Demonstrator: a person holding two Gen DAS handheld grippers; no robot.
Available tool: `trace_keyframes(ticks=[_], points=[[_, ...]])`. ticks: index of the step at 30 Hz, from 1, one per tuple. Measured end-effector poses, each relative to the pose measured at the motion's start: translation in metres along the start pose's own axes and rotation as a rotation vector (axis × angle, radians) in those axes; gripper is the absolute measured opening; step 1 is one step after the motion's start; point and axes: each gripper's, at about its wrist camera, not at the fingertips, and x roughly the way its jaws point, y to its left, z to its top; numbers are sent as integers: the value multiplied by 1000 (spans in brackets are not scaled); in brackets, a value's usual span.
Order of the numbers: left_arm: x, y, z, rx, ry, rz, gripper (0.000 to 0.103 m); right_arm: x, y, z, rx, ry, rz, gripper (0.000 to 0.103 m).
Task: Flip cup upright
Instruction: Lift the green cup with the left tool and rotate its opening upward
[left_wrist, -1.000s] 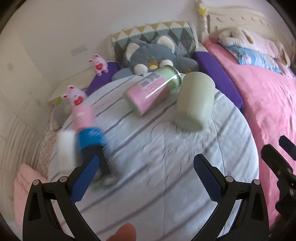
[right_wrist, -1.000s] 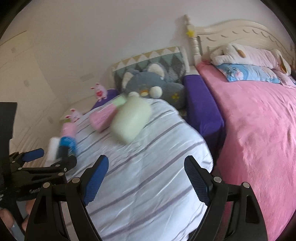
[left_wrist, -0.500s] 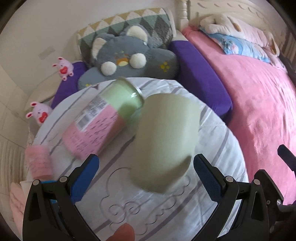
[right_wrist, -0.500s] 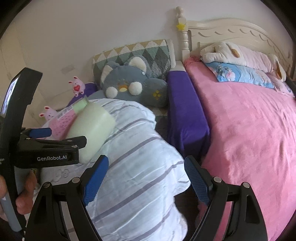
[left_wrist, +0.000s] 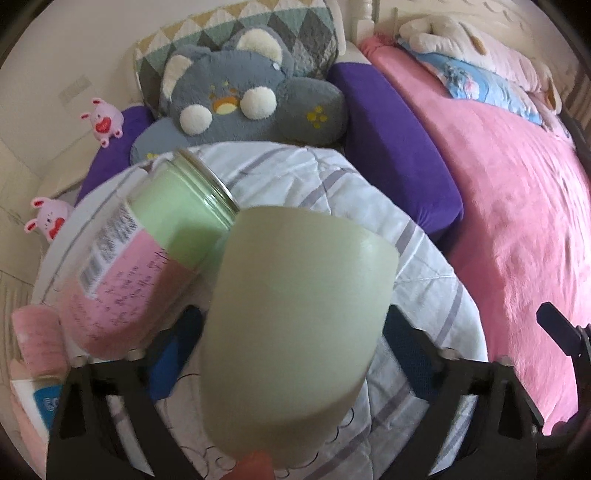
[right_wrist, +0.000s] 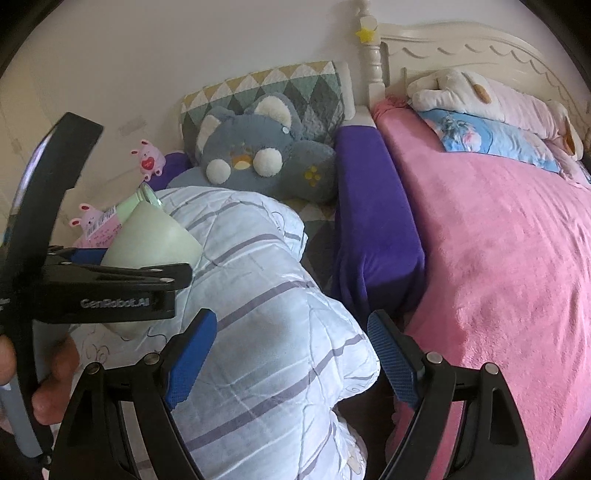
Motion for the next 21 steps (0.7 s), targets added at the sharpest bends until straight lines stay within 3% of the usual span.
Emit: trace_keyframes(ticks=[13, 21], points=[[-13, 4, -13, -4, -27, -46, 85, -8, -3, -8, 30, 5, -8, 85], [-48, 18, -56, -11, -45, -65, 84, -33, 13, -24, 17, -10, -8, 85]])
